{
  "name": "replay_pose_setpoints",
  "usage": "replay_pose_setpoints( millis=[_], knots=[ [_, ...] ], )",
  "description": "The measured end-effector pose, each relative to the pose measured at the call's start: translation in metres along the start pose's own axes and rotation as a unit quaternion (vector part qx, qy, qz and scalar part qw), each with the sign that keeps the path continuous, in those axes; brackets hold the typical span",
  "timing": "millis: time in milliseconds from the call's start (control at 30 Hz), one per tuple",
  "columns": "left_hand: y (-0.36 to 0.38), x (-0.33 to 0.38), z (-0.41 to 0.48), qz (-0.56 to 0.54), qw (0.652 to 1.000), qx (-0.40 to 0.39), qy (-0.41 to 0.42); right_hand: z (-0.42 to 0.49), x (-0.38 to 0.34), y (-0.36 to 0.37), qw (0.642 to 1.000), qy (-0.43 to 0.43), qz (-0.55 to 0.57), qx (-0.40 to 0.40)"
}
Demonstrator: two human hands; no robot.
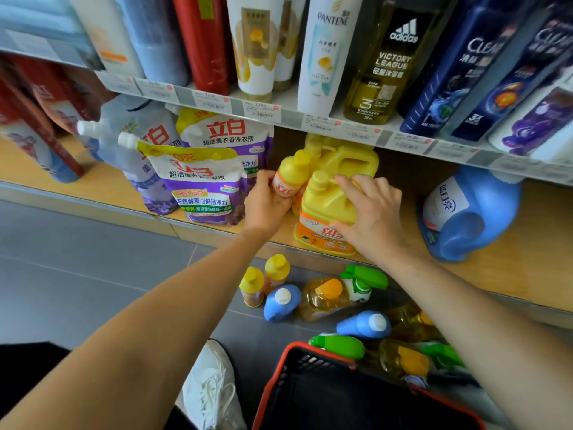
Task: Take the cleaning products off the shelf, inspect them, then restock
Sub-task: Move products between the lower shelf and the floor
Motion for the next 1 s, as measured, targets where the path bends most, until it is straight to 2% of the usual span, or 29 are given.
replay_pose_setpoints(
  millis=[100,167,300,400,533,700,800,900,1000],
  knots=[
    [-0.015,0.023,-0.015,0.011,0.999,-0.020,0.023,0.000,-0.002,-0.003,1.000,-0.002,0.011,-0.017],
    [-0.027,0.044,-0.022,0.035,0.997,-0.050,0.053,0.003,-0.001,-0.007,0.997,0.005,0.046,-0.057],
    [-0.053,0.101,-0.036,0.131,0.971,-0.135,0.144,0.013,0.008,-0.024,0.964,0.064,0.203,-0.160],
    [-0.066,0.141,-0.052,0.197,0.942,-0.184,0.202,0.007,0.013,-0.060,0.932,0.104,0.323,-0.126],
    [-0.072,0.177,-0.083,0.253,0.907,-0.225,0.249,-0.022,0.010,-0.106,0.881,0.056,0.457,-0.106],
    [-0.065,0.200,-0.129,0.289,0.879,-0.238,0.294,-0.081,0.021,-0.136,0.863,0.064,0.491,-0.103],
    [-0.054,0.197,-0.154,0.269,0.888,-0.256,0.273,-0.107,0.034,-0.148,0.855,0.071,0.503,-0.102],
    [-0.040,0.182,-0.171,0.176,0.920,-0.299,0.184,-0.119,0.038,-0.158,0.843,0.074,0.524,-0.094],
    [-0.024,0.167,-0.183,0.078,0.921,-0.371,0.091,-0.121,0.038,-0.161,0.839,0.047,0.527,-0.125]
  ],
)
Point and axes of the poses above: each hand's wrist, its own z-axis towards the middle knuckle, its own y-axis out of the palm, x = y × z, the point moved 5 cm from there along z, towards the middle knuckle, and after that the axes turned 8 degrees about -z, right-handed, at the moved point
